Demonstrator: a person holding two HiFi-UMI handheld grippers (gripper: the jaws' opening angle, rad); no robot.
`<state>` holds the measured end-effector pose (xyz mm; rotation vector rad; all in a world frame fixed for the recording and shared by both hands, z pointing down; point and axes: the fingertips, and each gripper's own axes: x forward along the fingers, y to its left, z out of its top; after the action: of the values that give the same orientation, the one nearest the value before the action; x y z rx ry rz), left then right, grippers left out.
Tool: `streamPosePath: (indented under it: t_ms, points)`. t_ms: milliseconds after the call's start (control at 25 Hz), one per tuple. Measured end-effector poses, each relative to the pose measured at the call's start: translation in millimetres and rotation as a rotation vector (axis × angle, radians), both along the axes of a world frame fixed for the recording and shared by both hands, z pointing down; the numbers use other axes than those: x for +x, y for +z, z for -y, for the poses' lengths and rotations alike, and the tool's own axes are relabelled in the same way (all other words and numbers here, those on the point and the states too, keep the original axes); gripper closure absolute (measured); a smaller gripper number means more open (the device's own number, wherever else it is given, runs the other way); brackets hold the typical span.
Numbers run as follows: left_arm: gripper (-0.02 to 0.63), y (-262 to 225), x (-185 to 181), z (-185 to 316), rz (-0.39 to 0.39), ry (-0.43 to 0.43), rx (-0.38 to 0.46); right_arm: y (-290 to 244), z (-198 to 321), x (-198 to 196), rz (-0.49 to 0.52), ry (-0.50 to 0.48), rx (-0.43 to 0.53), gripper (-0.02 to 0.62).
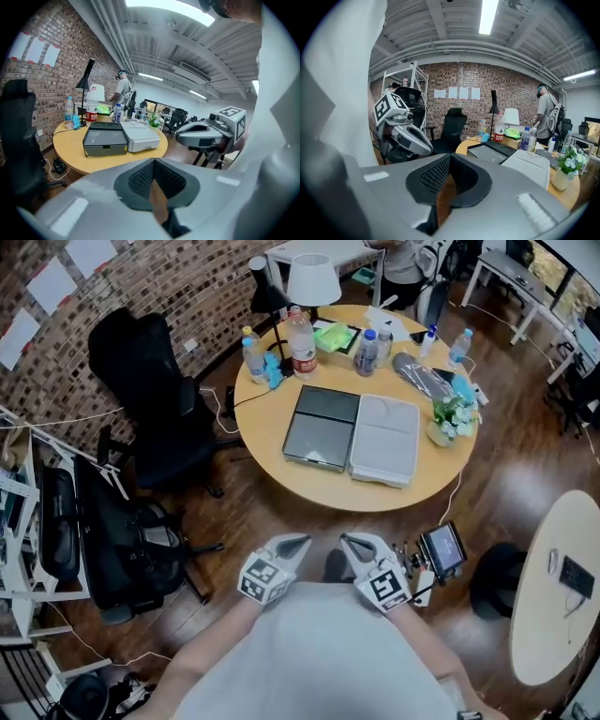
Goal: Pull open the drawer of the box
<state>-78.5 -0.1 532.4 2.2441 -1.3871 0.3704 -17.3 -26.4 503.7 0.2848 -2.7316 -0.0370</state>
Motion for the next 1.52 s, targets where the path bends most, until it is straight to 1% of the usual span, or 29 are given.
streamPosePath:
  t_ms: [80, 280, 440, 560, 680, 800, 920, 1080, 1200, 1320, 1400, 1440, 1520]
  points:
    - [0.601, 0.7, -3.2, 14.9, 0.022, -0.014, -0.008, -1.2, 15.2, -3.1, 0.004, -0.015, -0.005, 0.594]
    - [0.601, 12.1, -27.1, 40.7, 0.161, -0.094, -0.025, -2.9, 41.3, -16.5, -0.001, -0.085, 0.005, 0.594]
    - [0.601, 11.5, -41.0, 54.2, 0.238, -0.134, -0.048, -4.5, 63.6, -27.5, 0.015, -0.125, 0.002, 0.594]
    - [0.6, 13.7, -45.8, 57.5, 0.256, -0.16, -0.062, -2.3, 71.7, -33.9, 0.02, -0.151, -0.007, 0.594]
    - [0.6, 15.0, -49.6, 60.0, 0.262, -0.168, -0.061, -1.9, 74.9, -41.3, 0.025, -0.166, -0.016, 0.594]
    - [0.6, 18.7, -52.3, 60.9, 0.264, -0.168, -0.058, 2.3, 74.4, -46.0, -0.006, -0.177, 0.0, 0.594]
    - [0.6, 25.9, -51.1, 63.8, 0.261, -0.146, -0.06, 7.8, 74.1, -46.9, -0.035, -0.179, 0.017, 0.594]
    - [0.6, 39.8, -51.4, 71.8, 0.24, -0.098, -0.086, 13.9, 78.0, -49.0, -0.044, -0.149, 0.026, 0.594]
    - [0.6, 45.1, -53.4, 83.3, 0.267, -0.051, -0.085, 17.3, 82.1, -53.3, -0.029, -0.112, 0.004, 0.594]
    - [0.6, 53.1, -58.2, 92.7, 0.337, 0.002, -0.087, 22.9, 82.4, -56.7, -0.047, -0.091, -0.004, 0.594]
    - [0.6, 66.1, -63.3, 97.5, 0.396, 0.041, -0.105, 24.4, 82.2, -60.1, -0.037, -0.079, -0.008, 0.594]
    - [0.6, 73.0, -65.4, 100.4, 0.437, 0.065, -0.109, 25.2, 81.9, -60.4, -0.036, -0.075, -0.01, 0.594]
    - [0.6, 85.3, -68.9, 107.0, 0.556, 0.129, -0.099, 27.5, 80.3, -58.7, -0.042, -0.066, -0.018, 0.594]
